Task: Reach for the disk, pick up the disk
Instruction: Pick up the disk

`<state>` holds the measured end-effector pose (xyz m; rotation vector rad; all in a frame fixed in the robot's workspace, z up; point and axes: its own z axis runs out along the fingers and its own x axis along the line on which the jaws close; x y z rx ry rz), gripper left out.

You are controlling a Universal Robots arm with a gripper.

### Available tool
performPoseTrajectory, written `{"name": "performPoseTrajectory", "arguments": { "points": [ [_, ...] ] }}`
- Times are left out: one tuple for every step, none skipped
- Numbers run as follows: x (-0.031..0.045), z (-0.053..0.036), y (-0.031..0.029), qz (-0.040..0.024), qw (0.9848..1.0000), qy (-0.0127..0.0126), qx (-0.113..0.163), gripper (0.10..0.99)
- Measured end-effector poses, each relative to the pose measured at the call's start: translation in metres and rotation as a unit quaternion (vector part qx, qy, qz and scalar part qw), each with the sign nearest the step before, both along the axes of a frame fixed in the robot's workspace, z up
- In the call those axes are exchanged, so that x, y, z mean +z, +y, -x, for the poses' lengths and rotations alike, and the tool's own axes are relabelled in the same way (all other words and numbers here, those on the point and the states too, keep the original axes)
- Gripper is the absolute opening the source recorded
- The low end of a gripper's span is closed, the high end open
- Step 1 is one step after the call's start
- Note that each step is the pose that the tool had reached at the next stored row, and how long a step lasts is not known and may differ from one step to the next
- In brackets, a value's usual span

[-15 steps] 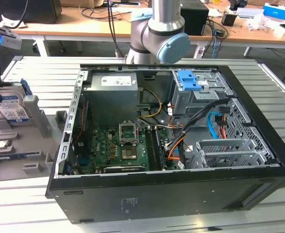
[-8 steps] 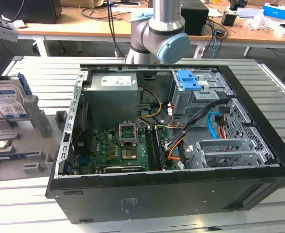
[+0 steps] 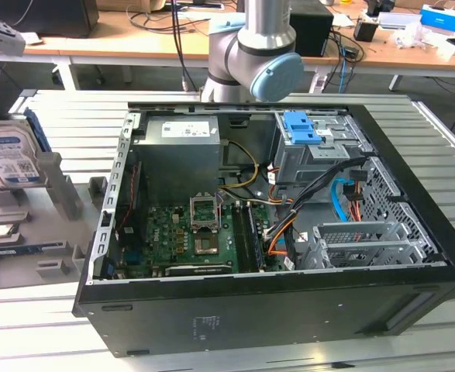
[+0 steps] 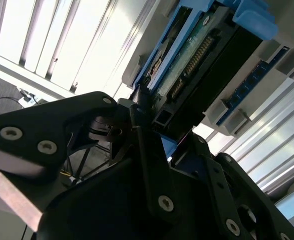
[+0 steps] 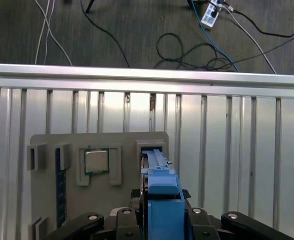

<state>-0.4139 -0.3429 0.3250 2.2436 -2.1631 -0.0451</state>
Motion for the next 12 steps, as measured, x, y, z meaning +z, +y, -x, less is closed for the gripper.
{"name": "performPoseTrajectory", "arguments": {
  "points": [
    [0.0018,0.0000,0.0000,0.0000,1.0000,0.0000,0.000,0.365],
    [0.0043,0.0000,0.0000,0.0000,1.0000,0.0000,0.000,0.365],
    [0.0060,0.0000,0.0000,0.0000,1.0000,0.0000,0.000,0.365],
    [0.0077,0.0000,0.0000,0.0000,1.0000,0.0000,0.000,0.365],
    [0.0096,0.0000,0.0000,0.0000,1.0000,0.0000,0.000,0.365],
    [0.0118,0.0000,0.0000,0.0000,1.0000,0.0000,0.000,0.365],
    [0.0129,0.0000,0.0001,0.0000,1.0000,0.0000,0.000,0.365],
    [0.0154,0.0000,0.0000,0.0000,1.0000,0.0000,0.000,0.365],
    [0.0174,0.0000,0.0000,0.0000,1.0000,0.0000,0.000,0.365],
    [0.0190,0.0000,0.0001,0.0000,1.0000,0.0000,0.000,0.365],
    [0.0205,0.0000,0.0001,0.0000,1.0000,0.0000,0.000,0.365],
    [0.0224,0.0000,0.0001,0.0000,1.0000,0.0000,0.000,0.365]
  ]
}}
